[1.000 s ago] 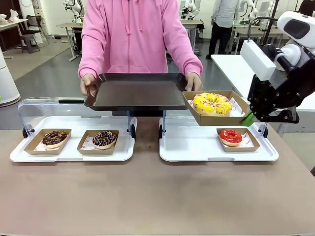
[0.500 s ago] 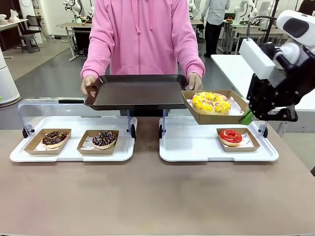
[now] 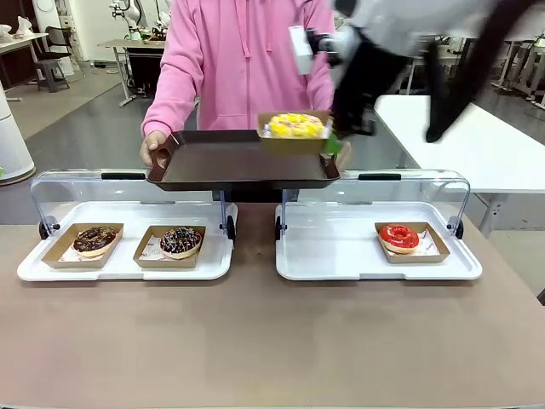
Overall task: Provide the desired donut to the person.
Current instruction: Place the picked Paper togo box onto the Handle tray extended by the person.
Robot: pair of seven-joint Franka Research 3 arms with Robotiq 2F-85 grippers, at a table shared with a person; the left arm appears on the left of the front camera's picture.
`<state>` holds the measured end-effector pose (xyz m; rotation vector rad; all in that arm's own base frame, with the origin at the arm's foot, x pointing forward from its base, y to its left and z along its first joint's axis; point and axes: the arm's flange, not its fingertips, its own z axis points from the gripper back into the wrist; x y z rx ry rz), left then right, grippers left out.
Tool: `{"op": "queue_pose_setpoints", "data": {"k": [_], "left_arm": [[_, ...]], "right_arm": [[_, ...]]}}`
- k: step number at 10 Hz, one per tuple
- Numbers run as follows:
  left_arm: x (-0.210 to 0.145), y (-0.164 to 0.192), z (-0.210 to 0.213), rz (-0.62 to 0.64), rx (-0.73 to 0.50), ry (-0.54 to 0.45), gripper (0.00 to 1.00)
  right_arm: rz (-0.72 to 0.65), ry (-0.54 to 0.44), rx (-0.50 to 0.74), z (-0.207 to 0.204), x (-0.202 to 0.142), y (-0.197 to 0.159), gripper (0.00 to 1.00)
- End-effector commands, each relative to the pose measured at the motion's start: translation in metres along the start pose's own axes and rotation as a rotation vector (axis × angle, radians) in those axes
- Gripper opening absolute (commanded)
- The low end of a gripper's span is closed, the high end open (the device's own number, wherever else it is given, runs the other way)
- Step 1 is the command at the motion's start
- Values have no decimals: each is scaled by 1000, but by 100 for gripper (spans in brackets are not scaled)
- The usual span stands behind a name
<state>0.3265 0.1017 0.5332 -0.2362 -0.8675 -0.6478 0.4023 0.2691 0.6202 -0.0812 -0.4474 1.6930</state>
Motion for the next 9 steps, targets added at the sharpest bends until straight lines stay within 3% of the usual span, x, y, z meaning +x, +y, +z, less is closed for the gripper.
{"op": "queue_pose_setpoints", "data": {"k": [1,2,4,9], "left_arm": [[-1,1,0,0,-4,-4,100],[-1,1,0,0,-4,-4,100],[-1,1,0,0,-4,-4,100],[-1,1,0,0,-4,-4,100]], "right_arm": [[-45,72,-29,-27,17,-55,2],[-63,111,-37,-51,18,-73,2],[-57,72,-42,-76,1,-87,2],[-21,50,-95,-124,-23,-87,2]]}}
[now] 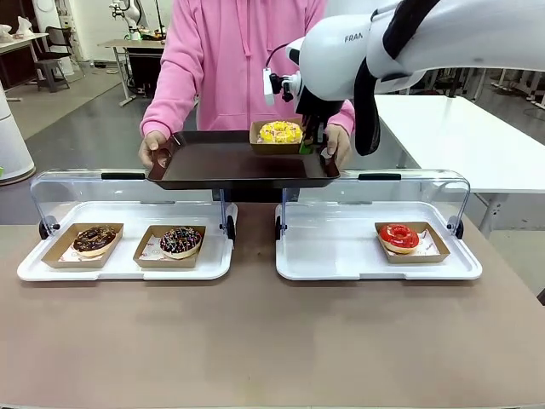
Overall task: Provide the desired donut to the person.
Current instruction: Place the picked Paper togo box onto the Handle tray extended by the person.
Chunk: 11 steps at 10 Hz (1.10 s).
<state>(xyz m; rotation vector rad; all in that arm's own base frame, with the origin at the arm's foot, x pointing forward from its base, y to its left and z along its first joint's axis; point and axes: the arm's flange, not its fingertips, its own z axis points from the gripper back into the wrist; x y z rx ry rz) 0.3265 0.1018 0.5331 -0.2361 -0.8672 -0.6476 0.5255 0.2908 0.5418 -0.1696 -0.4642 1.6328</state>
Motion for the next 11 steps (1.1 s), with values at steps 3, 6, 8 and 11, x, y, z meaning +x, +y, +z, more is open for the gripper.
{"op": "queue_pose_setpoints", "data": {"k": [3,6,8,11], "left_arm": [[-1,1,0,0,-4,-4,100],[-1,1,0,0,-4,-4,100],[-1,1,0,0,-4,-4,100],[-1,1,0,0,-4,-4,100]], "right_arm": [[13,-16,-32,-36,-14,4,2],[-1,-33,-12,-26,-16,-2,61],[19,-62,16,-13,-10,-2,65],[-12,-65,79,-2,-3,-3,100]]}}
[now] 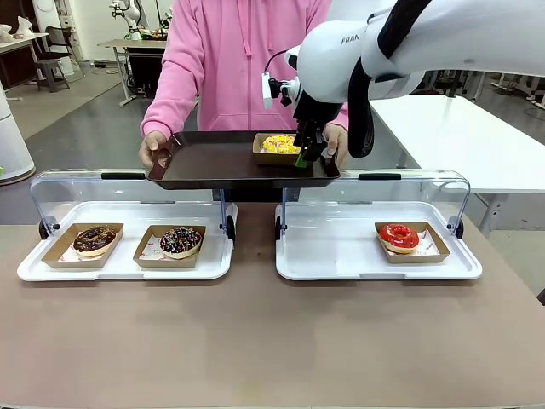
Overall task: Provide the desired donut to the person.
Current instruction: Place the picked Paper togo box onto the Handle tray extended by the person.
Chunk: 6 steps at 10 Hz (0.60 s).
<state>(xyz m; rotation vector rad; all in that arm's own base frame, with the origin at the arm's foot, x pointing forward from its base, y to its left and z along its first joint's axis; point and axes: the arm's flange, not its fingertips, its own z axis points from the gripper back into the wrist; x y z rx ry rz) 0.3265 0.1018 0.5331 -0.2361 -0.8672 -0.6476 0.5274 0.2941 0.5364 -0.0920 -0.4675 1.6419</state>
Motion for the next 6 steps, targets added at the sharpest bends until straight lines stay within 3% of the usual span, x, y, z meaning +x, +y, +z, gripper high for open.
{"op": "queue_pose_setpoints", "data": {"k": [1,6], "left_arm": [[-1,1,0,0,-4,-4,100],[-1,1,0,0,-4,-4,100]], "right_arm": [[-11,-19,45,7,-3,-4,100],[-30,-28,123,15,-4,-3,100]]}}
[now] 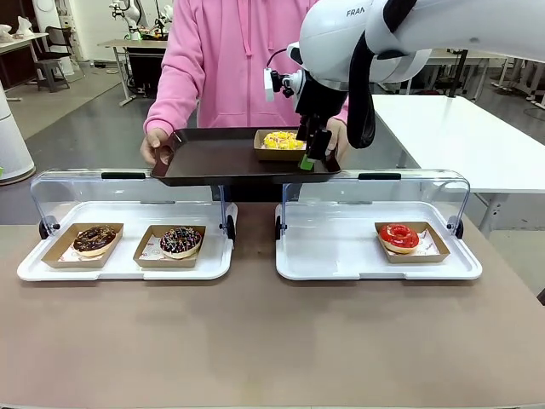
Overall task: Provide the desired donut to the person.
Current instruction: Place the picked Paper togo box onto the Handle tray extended by the person, then pick up and lift the Paper togo box containing the Donut pointed at by the person.
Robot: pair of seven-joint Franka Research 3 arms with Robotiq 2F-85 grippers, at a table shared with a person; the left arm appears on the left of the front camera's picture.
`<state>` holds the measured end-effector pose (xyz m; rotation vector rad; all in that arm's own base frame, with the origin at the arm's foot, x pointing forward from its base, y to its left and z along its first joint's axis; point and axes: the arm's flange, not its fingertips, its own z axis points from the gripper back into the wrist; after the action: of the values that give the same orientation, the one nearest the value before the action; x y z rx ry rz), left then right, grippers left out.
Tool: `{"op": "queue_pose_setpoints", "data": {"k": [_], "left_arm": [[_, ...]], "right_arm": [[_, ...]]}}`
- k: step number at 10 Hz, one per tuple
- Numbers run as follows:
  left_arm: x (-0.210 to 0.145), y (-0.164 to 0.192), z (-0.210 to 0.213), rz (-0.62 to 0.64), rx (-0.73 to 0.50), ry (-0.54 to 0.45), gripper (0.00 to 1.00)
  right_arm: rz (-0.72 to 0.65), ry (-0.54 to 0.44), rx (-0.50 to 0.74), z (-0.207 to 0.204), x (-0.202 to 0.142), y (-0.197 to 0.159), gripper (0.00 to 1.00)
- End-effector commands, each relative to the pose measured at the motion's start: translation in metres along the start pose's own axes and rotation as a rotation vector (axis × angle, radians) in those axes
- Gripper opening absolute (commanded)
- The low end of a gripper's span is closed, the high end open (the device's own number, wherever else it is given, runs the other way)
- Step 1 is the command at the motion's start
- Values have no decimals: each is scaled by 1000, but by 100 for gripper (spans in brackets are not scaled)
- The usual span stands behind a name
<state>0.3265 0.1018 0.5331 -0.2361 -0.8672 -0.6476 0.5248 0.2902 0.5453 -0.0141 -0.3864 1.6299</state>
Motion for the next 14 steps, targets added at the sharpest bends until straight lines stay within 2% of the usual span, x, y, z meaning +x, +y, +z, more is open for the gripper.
{"op": "queue_pose_setpoints", "data": {"k": [1,2,3,14], "left_arm": [[-1,1,0,0,-4,-4,100],[-1,1,0,0,-4,-4,100],[-1,1,0,0,-4,-4,100],[-1,1,0,0,-4,-4,100]], "right_arm": [[0,-34,19,5,-2,-2,100],[-29,-48,28,5,-1,-1,100],[-5,-7,6,1,1,0,100],[-9,-13,8,2,1,0,100]]}}
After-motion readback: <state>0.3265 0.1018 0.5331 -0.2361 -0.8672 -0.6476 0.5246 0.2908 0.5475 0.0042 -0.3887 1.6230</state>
